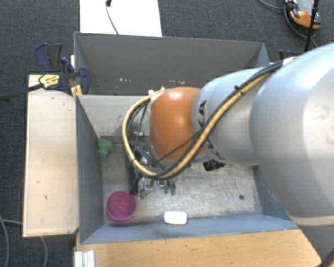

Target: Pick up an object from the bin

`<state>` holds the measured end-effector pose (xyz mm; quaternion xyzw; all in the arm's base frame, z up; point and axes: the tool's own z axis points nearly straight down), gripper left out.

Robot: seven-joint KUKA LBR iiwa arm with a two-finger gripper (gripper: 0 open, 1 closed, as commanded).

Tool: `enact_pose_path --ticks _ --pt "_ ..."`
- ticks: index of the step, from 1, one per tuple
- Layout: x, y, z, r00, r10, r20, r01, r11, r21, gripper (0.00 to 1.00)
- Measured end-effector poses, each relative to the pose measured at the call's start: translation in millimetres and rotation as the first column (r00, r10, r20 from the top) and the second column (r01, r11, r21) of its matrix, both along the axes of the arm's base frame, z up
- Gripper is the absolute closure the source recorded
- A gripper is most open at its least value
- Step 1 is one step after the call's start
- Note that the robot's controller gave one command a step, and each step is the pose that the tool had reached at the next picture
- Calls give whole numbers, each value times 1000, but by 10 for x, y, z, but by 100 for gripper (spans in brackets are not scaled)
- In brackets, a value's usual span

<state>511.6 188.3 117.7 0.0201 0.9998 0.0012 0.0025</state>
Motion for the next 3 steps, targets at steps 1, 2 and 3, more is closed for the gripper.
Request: enact_pose_path --ticks 1,2,3 --pt "5 0 -147 1000 -2 6 2 1000 2 100" --pt "-75 -22 481 997 73 -16 -73 997 -6 100" --pt "-74 -9 617 996 89 -12 -89 996 -5 100"
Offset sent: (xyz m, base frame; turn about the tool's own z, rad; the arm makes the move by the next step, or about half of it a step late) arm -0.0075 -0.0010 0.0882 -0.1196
